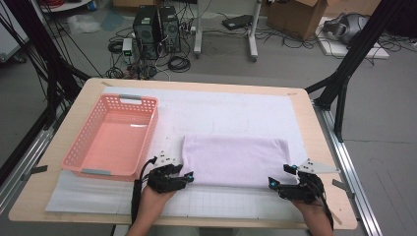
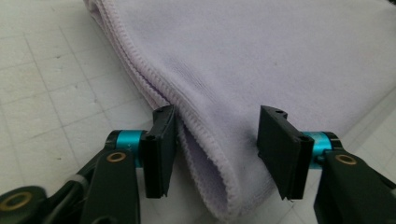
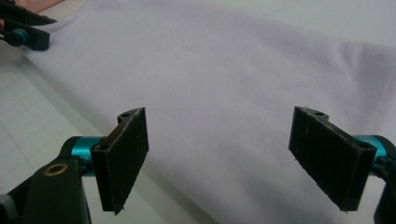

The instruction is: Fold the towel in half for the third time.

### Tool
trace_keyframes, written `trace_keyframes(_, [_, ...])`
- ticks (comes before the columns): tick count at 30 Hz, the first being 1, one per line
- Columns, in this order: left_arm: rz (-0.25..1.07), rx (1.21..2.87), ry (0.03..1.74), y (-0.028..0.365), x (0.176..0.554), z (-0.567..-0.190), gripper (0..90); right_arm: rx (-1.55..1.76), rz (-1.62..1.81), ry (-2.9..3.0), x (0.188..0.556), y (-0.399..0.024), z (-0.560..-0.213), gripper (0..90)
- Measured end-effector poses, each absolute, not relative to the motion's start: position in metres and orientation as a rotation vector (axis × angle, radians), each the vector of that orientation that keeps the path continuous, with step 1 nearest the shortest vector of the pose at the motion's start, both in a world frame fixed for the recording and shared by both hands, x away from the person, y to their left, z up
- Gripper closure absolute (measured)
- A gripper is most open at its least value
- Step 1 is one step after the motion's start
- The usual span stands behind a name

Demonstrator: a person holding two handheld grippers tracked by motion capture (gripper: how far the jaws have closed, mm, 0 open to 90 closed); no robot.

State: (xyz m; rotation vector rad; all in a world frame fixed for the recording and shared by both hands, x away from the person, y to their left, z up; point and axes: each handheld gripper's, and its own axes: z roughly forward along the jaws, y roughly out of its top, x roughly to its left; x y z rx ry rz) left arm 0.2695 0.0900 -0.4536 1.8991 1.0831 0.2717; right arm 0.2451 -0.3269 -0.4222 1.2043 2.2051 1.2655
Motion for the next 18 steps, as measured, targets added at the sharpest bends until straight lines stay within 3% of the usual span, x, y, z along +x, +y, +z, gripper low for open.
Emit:
trace_keyframes(7, [0.267, 1.891, 1.1, 0.091, 0.269, -0.454, 56.5, 1.152, 1.296, 2.228, 0.273, -0.294, -0.415, 18.7])
trace_keyframes(13, [0.232, 1.885, 1.106, 0.093, 0.267, -0.454, 69.7, 1.091, 1.272, 2.308, 0.309, -0.254, -0.412, 18.8])
trace_keyframes(18, [0.236, 1.879, 1.116, 0.092, 0.265, -0.454, 71.1, 1.052, 1.232, 2.4, 0.334, -0.225, -0.408, 18.8])
